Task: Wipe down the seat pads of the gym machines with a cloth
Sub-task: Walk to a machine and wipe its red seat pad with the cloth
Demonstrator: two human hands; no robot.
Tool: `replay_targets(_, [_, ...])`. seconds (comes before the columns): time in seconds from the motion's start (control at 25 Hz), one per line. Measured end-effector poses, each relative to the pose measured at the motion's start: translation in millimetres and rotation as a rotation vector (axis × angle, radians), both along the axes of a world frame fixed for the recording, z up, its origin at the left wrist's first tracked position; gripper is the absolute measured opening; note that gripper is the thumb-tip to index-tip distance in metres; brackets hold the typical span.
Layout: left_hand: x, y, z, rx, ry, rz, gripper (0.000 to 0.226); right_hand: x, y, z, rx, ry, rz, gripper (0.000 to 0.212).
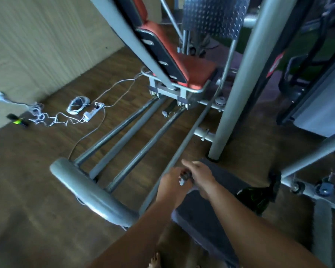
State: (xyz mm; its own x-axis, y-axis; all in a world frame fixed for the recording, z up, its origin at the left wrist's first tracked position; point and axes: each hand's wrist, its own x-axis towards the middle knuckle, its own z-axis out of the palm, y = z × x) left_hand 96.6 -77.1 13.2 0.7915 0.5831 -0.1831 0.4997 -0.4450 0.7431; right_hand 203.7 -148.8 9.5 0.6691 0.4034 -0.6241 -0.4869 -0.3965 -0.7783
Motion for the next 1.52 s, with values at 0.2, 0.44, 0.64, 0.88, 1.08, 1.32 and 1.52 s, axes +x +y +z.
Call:
replay_targets(0.2, [-36.3,32.7,29.6,0.159,0.035,-0.052,0.032,-9.1,49.4,20.0,0.008,-0.246,0.171,0.007])
replay_targets(0.44, [-128.6,144.1,48.7,0.341,0.268,0.096,0.059,-59.6,150.4,48.8,0.014,-0.587,0.521,0.01])
replay_targets(0.64, [-238.9,244.4,59.1,0.394,0.437,0.242,0.055,-137.9,255.1,67.0,0.095,-0.721,0.769,0.018])
replay_targets(0.88, [-325.2,337.5,58.6,0.388,0.559,0.309,0.047,-206.1,352.5,76.8,0.192,-0.771,0.853,0.019])
replay_targets(1.08, [-362.2,389.0,56.6,0.364,0.538,0.398,0.036,-234.4,422.2,70.1,0.201,-0.732,0.926,0.019])
replay_targets(1.32, [-396.8,448.8,48.8,0.326,0.538,0.476,0.036,-271.8,506.8,57.4,0.209,-0.667,1.022,0.014])
replay_targets(1.52, [-444.6,541.0,34.4,0.306,0.551,0.479,0.032,-319.3,609.7,42.5,0.21,-0.653,1.035,0.017])
